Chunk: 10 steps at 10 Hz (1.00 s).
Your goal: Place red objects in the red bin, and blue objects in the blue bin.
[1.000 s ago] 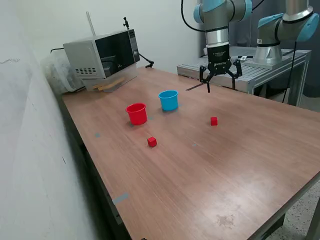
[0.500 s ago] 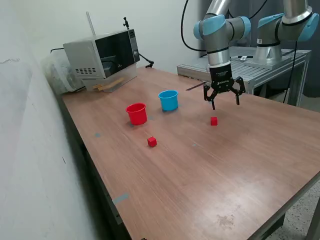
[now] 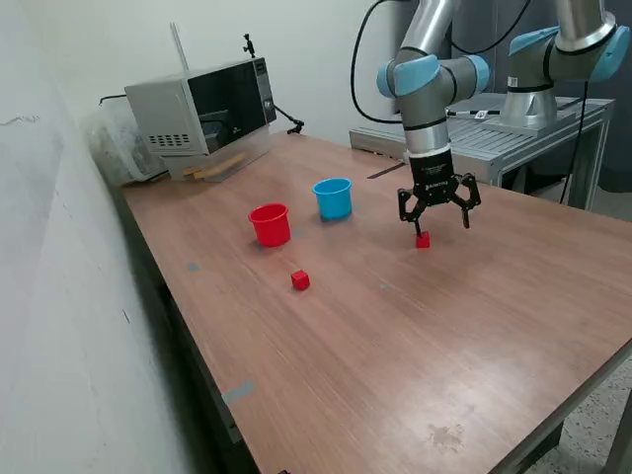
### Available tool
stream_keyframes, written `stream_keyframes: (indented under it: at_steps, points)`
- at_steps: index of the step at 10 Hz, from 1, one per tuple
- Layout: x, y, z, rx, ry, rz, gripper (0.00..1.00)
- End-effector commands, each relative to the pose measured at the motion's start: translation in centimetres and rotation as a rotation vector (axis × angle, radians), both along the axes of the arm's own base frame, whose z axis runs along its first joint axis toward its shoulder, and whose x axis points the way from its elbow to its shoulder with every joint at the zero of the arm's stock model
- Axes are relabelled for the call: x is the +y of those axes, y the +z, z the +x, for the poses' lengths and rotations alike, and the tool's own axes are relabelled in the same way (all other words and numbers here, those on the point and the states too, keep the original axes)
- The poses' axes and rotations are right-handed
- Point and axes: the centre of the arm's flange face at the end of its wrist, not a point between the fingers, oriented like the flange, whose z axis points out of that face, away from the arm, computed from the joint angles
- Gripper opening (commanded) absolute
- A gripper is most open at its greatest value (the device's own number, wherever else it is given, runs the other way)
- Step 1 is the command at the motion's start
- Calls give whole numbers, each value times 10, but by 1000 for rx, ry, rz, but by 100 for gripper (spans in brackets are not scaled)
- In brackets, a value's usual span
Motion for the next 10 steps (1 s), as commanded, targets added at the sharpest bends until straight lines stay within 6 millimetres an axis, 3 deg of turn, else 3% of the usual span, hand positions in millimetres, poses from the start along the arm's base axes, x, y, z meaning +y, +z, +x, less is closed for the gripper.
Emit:
stream_keyframes:
  at_steps: [1, 6, 10]
  points:
    - [7, -1, -14, 22, -7, 8, 100]
    - [33, -2, -20, 23, -30, 12, 100]
    - [39, -4, -19, 14, -41, 13, 100]
